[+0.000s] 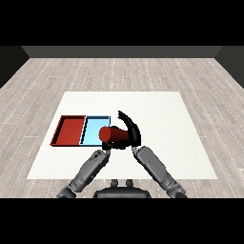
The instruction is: Pick the red can and put it in the red box
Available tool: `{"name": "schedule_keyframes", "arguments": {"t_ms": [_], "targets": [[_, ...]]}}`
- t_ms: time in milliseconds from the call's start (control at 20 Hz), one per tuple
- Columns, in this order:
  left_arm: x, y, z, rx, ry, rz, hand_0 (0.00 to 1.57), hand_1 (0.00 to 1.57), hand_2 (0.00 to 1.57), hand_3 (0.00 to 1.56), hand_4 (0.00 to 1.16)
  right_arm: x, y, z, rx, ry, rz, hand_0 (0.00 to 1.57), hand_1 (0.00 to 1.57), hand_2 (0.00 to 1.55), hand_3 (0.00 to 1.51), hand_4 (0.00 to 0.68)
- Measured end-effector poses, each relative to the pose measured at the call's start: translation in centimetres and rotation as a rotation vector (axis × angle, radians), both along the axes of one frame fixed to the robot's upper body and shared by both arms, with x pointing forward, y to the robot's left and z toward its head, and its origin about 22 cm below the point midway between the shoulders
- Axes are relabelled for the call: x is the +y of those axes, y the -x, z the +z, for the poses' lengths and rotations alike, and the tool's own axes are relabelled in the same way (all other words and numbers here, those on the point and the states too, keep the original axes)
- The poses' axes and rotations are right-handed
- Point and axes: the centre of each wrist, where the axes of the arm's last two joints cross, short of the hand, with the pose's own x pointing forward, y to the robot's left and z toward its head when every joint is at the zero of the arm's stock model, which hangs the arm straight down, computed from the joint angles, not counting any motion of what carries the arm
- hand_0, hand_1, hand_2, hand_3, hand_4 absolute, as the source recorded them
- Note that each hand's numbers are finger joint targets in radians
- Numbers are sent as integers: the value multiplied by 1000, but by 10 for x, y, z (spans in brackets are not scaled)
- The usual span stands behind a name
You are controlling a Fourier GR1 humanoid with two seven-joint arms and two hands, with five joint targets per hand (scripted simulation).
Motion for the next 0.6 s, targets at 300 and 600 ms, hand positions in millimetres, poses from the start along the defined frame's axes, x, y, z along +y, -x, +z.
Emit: {"name": "schedule_keyframes", "arguments": {"t_ms": [300,600], "targets": [[-6,3,4,-8,-14,22,1571,1571,1571,1478,1135,-2,5,3,17,3,-12,0,0,0,0,0],[5,2,7,-20,-8,31,1571,1571,1568,1453,1132,-16,8,4,24,-41,-18,0,0,0,0,0]]}}
